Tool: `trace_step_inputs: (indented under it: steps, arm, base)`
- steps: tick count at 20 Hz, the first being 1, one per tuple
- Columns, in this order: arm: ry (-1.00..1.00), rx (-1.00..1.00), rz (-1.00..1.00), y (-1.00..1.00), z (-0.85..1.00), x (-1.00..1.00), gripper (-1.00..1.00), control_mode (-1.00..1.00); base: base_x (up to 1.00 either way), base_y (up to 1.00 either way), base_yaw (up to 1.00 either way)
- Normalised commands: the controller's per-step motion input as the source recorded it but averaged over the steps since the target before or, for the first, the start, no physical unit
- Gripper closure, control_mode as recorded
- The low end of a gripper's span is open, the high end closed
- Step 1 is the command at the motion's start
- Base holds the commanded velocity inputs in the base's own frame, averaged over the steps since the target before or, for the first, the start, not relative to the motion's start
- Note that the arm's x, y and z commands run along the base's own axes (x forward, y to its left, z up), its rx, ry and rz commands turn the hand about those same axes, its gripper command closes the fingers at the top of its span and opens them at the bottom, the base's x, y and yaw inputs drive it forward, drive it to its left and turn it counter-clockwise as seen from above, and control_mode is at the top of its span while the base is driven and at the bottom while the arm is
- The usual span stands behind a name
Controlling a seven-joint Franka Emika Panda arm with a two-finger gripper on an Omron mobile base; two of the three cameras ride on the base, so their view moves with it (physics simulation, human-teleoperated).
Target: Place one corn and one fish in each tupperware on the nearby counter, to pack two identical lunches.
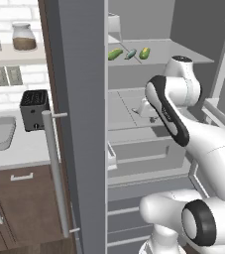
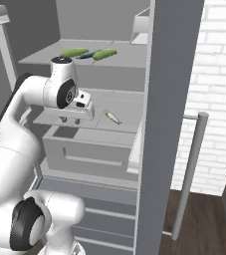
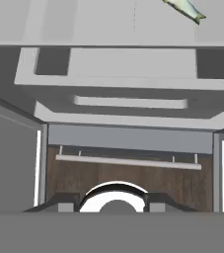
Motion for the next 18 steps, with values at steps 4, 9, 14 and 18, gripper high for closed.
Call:
trace_step_inputs:
  steps: [4, 9, 14, 18]
  arm:
    - [0.00, 0.00, 0.00, -0.09, -0.18, 0.07, -1.00, -1.00]
    - [-0.14, -0.01, 0.00, -0.27, -0.61, 0.41, -1.00, -1.00]
    - [0.00, -0.03, 0.06, -0.26, -0.66, 0.95, -1.00, -1.00]
    - [-0.05, -0.03, 0.18, -0.10, -0.23, 0.72, -1.00, -1.00]
  base:
    - [0.00, 0.00, 0.00]
    - [0.00, 0.00, 0.00]
    - [0.00, 0.00, 0.00]
    - [0.00, 0.00, 0.00]
